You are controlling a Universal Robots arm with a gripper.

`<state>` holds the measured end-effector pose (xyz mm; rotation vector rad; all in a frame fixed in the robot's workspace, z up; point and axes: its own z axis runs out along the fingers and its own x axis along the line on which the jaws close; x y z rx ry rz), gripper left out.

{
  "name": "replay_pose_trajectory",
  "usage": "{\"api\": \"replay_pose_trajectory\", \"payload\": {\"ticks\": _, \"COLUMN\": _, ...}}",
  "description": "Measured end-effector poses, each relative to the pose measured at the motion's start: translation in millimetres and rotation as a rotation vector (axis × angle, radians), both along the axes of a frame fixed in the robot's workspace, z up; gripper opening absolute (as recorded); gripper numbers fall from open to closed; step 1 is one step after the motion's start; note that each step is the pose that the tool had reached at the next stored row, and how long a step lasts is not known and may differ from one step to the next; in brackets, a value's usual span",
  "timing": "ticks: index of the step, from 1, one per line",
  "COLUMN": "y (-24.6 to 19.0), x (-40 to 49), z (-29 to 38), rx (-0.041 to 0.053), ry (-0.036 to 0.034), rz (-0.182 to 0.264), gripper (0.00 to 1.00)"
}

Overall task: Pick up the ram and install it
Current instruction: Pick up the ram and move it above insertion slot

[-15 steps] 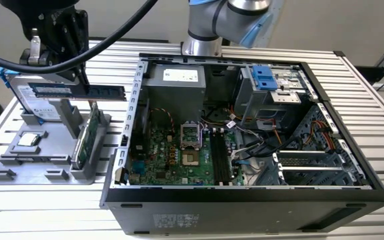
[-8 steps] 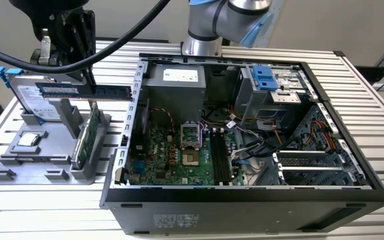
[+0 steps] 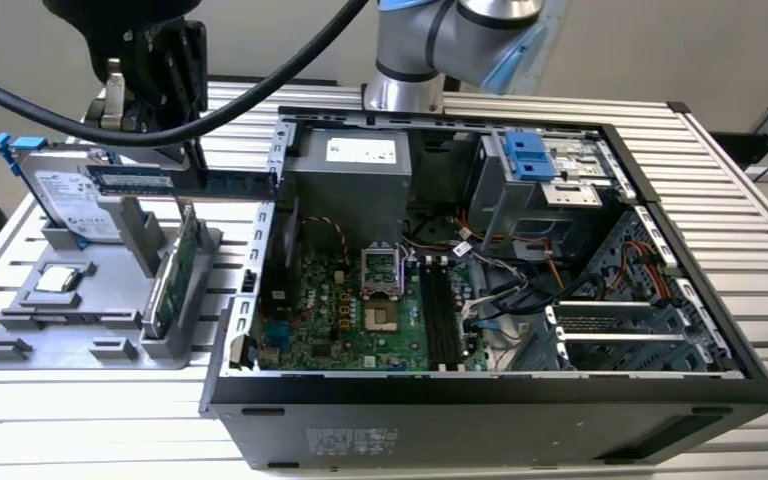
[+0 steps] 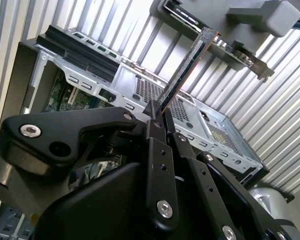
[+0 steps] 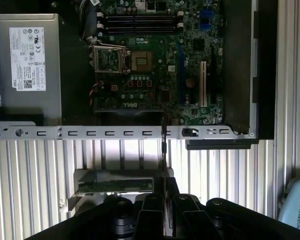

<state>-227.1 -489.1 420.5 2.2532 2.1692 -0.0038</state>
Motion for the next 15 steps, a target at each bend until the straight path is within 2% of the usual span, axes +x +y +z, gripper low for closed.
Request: {"api": "replay_pose_trajectory", "payload": {"ticks": 15, "y": 0.4, "x": 16.6, "z": 0.0, "rx": 0.0, "ry": 0.0, "rz": 0.0, "gripper": 0.0}}
